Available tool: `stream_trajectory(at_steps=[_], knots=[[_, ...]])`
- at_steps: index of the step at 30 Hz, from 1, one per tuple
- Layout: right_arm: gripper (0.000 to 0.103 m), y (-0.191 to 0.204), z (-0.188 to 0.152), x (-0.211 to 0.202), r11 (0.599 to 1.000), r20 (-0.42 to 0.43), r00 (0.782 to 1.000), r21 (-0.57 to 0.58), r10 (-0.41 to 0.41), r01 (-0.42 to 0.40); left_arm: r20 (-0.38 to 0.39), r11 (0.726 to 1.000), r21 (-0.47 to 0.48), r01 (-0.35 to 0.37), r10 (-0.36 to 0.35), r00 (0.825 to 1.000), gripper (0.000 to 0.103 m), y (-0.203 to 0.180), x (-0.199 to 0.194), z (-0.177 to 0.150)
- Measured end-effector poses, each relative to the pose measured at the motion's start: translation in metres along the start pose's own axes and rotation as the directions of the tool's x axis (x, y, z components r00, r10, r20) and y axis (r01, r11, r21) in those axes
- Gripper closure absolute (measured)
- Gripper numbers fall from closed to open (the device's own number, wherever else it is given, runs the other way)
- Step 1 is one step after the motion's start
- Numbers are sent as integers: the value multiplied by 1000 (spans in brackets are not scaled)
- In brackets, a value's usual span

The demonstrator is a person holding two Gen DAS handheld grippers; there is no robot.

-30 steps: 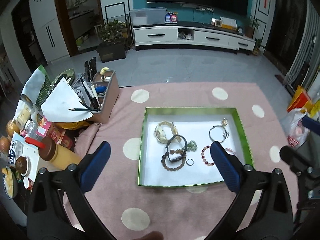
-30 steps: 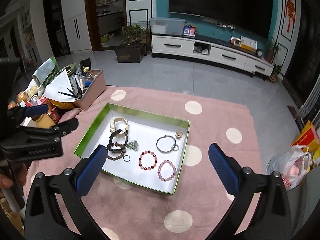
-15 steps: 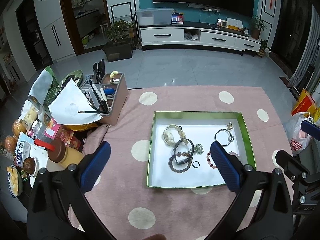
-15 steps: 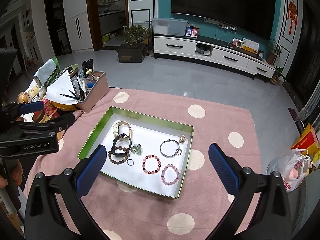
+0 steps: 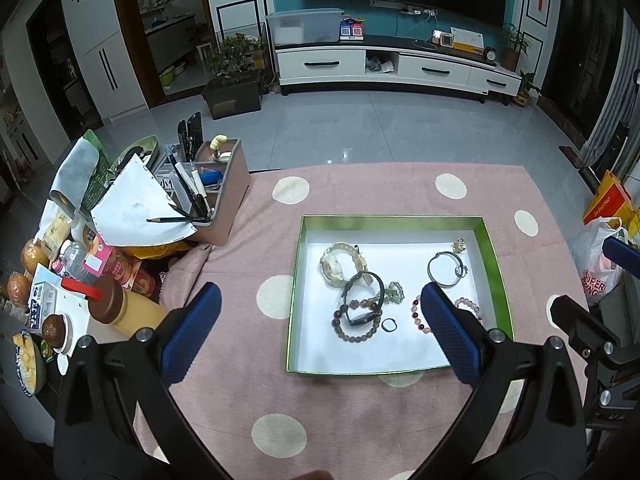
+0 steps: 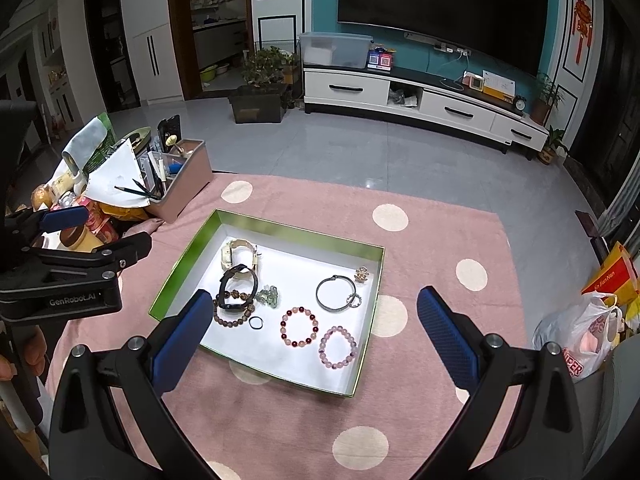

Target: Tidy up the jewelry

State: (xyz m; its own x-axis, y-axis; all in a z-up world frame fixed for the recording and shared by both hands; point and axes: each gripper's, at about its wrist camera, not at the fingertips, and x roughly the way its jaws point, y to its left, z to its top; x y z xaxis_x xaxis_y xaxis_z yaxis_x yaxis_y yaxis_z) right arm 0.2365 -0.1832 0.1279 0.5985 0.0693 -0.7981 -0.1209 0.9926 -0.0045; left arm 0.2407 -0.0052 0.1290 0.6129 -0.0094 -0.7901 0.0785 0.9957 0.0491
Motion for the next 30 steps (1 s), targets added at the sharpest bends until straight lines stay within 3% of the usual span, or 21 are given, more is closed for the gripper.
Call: stream_trajectory(at_steps=[30], knots=[[1, -5, -3, 4, 1000, -5, 1000, 1, -7, 7, -16, 1000, -5, 4, -4, 1000, 2, -1, 6, -2]])
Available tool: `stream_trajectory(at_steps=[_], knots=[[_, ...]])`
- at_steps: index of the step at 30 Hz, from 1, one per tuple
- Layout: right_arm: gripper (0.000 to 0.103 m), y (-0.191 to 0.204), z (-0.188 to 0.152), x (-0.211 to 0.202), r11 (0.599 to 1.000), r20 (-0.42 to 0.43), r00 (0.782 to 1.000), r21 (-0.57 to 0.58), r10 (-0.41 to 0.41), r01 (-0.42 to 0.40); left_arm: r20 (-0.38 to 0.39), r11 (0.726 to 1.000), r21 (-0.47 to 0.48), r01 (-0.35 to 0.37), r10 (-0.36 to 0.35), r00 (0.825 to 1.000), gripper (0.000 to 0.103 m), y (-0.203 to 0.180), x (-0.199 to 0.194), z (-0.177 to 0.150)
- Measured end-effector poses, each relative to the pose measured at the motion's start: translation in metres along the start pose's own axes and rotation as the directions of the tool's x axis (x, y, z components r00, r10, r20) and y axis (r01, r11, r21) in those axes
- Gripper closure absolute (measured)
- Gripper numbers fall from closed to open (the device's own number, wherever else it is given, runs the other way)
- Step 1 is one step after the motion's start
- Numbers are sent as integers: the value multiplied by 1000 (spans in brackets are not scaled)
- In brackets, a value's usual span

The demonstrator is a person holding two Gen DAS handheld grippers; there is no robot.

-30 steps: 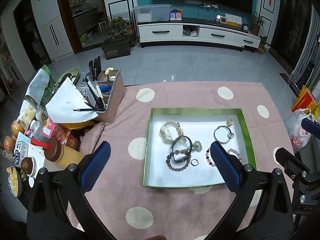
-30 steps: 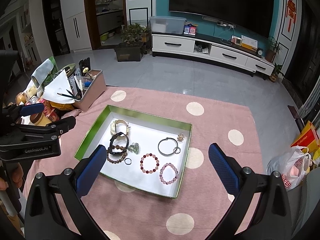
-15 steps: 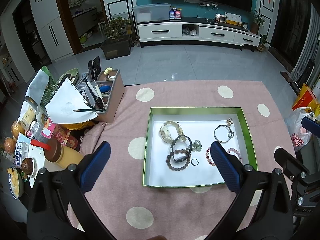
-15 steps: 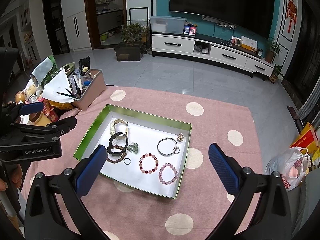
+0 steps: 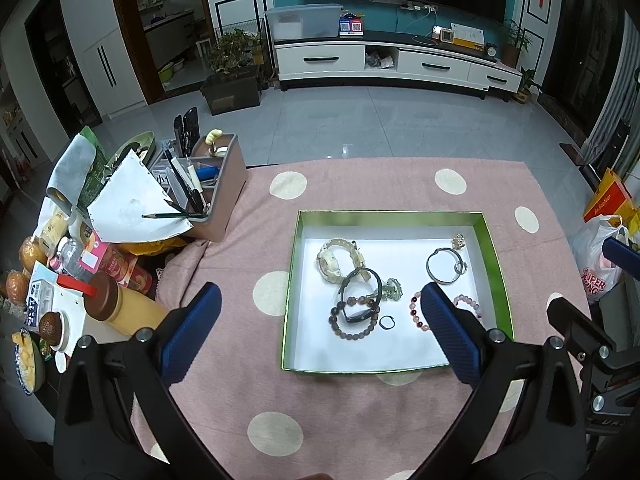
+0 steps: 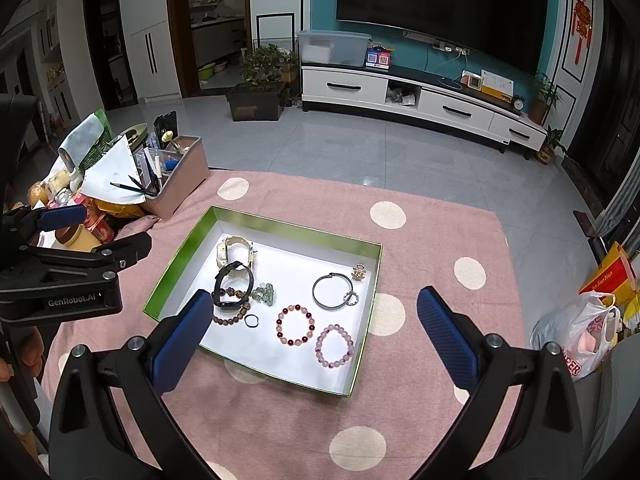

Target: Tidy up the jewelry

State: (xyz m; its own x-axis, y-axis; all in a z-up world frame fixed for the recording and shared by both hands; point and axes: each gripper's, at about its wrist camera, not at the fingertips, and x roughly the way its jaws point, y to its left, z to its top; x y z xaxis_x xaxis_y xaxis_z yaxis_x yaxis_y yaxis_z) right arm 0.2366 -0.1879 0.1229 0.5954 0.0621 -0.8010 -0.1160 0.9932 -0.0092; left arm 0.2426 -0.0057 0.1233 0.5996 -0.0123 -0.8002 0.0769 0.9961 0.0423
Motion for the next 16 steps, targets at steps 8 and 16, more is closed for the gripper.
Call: stream_trajectory(at_steps=[8, 16], knots=[[1, -3, -1, -3, 1000, 11, 1000, 9, -2, 1, 0, 1000, 3, -13, 13, 1000, 2, 0, 2, -1], [1, -2, 0, -3, 1000, 11, 1000, 10, -2, 2, -3, 1000, 6, -25, 25, 1000, 2, 1, 2, -1]])
